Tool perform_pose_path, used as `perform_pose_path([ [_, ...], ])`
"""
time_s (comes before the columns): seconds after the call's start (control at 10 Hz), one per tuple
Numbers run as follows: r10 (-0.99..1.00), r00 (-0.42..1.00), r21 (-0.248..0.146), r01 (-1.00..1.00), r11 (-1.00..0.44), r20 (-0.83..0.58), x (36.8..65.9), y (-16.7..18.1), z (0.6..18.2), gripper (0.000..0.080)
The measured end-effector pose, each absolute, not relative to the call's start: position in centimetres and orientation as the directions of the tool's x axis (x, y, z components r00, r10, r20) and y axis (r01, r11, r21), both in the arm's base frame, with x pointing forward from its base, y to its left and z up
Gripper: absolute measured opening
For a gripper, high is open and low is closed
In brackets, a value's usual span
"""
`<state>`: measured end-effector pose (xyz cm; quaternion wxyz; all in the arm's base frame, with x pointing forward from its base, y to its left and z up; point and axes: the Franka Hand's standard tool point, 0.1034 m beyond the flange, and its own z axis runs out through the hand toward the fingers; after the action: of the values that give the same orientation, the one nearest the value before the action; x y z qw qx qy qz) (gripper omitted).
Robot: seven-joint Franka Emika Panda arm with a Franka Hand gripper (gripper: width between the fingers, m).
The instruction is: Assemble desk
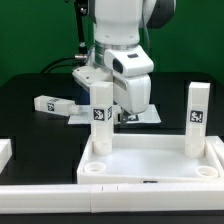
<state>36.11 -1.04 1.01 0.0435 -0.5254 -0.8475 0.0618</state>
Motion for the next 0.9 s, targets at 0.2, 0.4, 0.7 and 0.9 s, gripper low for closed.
perform_pose_path([
  [0.2, 0.902, -0.431, -0.155, 0.891, 0.426, 0.007, 36.1, -0.9, 0.8, 0.0623],
  [0.4, 0.906, -0.424, -0.157, 0.894, 0.42, 0.006, 36.0, -1.1, 0.8, 0.0451],
  [0.7, 0.92, -0.393, -0.158, 0.908, 0.388, 0.002, 36.0, -1.8, 0.8, 0.0284],
  [0.9, 0.991, -0.133, -0.137, 0.982, 0.128, -0.026, 36.2, -5.7, 1.8, 0.0284],
])
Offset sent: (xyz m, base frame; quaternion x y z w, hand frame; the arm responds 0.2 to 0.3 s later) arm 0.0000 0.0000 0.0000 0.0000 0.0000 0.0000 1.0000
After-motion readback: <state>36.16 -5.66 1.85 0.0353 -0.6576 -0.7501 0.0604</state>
